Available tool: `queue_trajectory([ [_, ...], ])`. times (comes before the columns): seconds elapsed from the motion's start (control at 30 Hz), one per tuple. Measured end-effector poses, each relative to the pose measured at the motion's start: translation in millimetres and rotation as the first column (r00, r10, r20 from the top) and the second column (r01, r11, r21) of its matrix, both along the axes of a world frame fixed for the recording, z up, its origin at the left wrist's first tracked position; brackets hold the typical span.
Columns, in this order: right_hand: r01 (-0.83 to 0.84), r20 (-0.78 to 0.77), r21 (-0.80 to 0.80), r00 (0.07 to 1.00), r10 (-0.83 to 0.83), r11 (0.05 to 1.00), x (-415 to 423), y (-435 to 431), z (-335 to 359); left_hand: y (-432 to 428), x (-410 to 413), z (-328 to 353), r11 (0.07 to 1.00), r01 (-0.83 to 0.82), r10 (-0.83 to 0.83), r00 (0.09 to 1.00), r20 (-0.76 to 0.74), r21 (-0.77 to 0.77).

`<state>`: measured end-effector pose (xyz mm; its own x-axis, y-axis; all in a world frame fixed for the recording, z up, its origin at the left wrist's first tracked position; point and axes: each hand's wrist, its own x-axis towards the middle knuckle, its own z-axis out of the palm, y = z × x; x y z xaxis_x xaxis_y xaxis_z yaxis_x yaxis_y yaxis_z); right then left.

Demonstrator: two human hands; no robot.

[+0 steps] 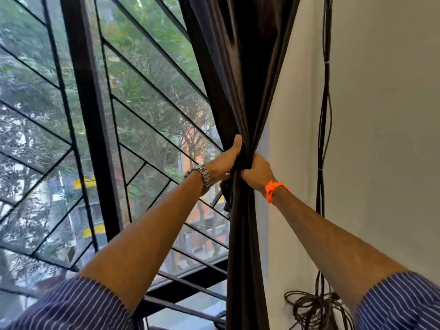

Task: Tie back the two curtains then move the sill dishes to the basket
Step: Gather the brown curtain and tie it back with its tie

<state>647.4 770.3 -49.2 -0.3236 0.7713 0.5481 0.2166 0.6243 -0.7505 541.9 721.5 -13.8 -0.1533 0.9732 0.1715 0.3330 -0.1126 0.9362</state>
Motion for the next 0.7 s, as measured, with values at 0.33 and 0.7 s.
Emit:
queue_trajectory([
  [0.33,0.069,-0.141,-0.198,0.985,-0.098,0.978,-45,-44,17,-40,-96,-22,0.706,-0.619,0.707,0.577,-0.410,0.346],
  [0.7,-0.156,-0.281,-0.188,0.955,0.099,0.970,-97,-89,34,-82,-154,-29,0.823,-0.564,0.502,0.671,-0.546,0.064],
])
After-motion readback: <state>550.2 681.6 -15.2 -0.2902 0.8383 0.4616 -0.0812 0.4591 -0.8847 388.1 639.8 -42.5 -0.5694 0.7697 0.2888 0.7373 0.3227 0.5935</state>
